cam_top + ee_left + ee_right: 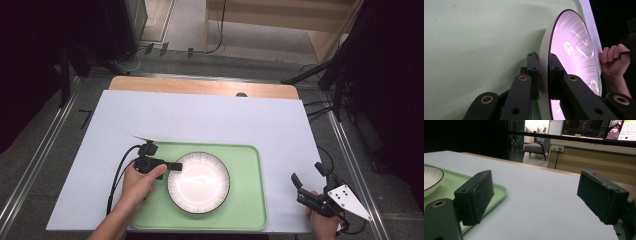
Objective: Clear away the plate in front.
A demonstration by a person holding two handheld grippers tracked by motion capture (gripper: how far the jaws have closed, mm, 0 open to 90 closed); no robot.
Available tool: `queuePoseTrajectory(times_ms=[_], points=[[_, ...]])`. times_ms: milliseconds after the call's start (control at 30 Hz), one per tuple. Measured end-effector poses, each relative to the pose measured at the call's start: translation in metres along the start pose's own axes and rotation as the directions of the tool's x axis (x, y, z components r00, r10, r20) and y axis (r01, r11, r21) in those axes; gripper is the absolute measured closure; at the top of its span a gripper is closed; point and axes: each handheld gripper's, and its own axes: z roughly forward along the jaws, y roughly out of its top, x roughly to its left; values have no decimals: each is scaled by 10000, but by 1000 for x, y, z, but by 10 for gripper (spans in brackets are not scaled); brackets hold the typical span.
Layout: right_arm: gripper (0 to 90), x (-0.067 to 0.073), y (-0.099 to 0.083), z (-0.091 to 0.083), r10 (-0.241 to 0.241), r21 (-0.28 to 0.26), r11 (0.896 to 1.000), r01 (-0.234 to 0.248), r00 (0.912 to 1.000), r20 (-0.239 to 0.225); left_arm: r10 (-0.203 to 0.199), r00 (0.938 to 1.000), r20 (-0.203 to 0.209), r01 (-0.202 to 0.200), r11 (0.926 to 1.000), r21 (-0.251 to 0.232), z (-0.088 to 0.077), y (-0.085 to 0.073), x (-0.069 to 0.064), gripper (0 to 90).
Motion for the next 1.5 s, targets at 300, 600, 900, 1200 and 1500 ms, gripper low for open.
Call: queuePoseTrajectory(times_ms=[300, 600, 900, 1200, 1500], points=[[145, 0, 0, 0, -1, 1, 10000, 1, 10000, 9, 78, 9998, -208, -76, 9999, 91, 1, 1, -1, 837], [145, 0, 0, 0, 7, -2, 10000, -7, 10000, 23, 209, 9986, -491, -203, 9997, 122, 3, 1, -3, 838], [145, 0, 0, 0, 10, 2, 10000, -10, 10000, 31, 582, 9961, -659, -575, 9983, 118, 4, 0, -5, 804], [145, 0, 0, 0, 1, -4, 10000, -1, 10000, 33, 866, 9936, -725, -887, 9957, -262, -1, -2, -8, 667], [145, 0, 0, 0, -7, 5, 10000, 7, 10000, 37, 1521, 9874, -438, -1551, 9850, -758, -8, -5, -14, 515]])
